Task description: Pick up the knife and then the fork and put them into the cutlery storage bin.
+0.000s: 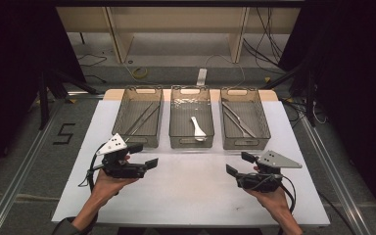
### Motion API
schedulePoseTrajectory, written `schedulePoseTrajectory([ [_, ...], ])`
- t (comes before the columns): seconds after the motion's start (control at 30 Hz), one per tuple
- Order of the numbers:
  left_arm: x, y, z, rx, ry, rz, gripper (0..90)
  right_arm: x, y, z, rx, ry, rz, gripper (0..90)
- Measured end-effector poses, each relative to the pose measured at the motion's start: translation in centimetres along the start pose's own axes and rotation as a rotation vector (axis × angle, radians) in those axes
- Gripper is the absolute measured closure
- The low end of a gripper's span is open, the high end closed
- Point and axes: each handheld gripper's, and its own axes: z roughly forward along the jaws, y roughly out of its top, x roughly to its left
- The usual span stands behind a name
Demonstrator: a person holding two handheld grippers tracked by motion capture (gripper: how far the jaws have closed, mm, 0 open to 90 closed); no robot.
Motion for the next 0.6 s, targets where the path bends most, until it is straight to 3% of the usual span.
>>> schedulePoseTrajectory([
  [0.6,-0.8,-0.2,-0.4,0.012,-0.006,0.015,15.7,0.3,-1.4,-0.9,0.033,-0.027,0.013,25.2],
])
